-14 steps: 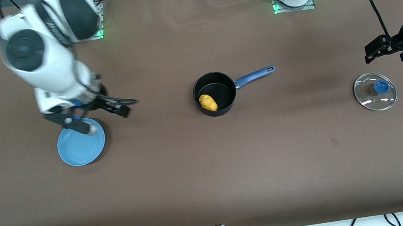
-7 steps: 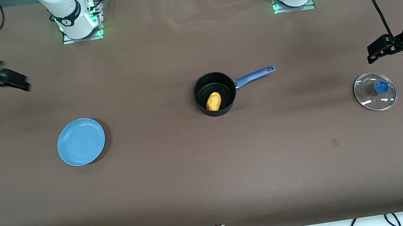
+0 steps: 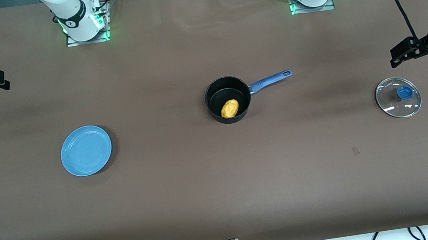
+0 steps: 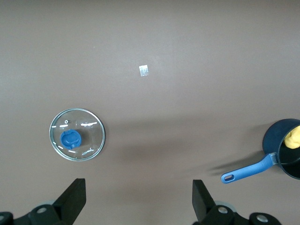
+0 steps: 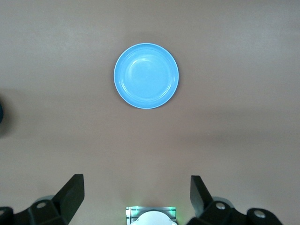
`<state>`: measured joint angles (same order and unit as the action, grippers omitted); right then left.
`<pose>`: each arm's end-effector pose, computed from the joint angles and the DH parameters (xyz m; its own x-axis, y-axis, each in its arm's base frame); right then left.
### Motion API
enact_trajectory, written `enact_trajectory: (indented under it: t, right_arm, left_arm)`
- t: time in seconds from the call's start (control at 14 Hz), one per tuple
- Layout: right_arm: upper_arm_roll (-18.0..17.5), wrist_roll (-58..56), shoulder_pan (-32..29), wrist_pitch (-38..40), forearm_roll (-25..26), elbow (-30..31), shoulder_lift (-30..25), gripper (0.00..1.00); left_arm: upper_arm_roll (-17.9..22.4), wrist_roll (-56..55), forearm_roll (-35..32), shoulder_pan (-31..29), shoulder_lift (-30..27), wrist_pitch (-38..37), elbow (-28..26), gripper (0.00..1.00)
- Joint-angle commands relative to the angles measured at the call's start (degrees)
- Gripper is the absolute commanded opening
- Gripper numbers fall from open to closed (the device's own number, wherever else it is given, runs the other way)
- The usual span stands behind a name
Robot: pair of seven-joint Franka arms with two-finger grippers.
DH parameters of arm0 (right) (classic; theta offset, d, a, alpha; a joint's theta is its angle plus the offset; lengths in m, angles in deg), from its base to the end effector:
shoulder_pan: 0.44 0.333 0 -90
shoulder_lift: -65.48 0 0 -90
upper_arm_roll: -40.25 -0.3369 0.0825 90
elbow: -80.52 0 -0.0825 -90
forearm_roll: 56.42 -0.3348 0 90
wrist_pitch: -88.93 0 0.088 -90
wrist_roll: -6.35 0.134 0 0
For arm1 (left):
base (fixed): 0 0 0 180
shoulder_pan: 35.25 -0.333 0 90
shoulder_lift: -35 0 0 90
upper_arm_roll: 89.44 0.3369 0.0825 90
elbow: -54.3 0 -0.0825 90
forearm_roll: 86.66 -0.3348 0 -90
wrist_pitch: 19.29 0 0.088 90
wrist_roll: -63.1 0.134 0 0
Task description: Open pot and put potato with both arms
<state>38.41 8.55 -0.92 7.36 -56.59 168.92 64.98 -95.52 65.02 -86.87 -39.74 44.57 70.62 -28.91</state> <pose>0.4837 0.0120 0.6224 0.9938 -0.0144 -0.1103 -0.0143 -0.9999 0.0015 0.5567 -0.0098 0.5799 0.9970 -0.0606 -0.0486 -0.0599 -0.9981 0.0156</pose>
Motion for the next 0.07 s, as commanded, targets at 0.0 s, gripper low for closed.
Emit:
enact_trajectory:
  t: [0.0]
  right_arm:
    - [-0.1, -1.0, 0.2, -0.1, 1.2, -1.1, 0.4, 1.0]
  left_arm:
    - [-0.2, -0.4, -1.0, -0.2, 1.1, -1.5, 2.3, 1.0]
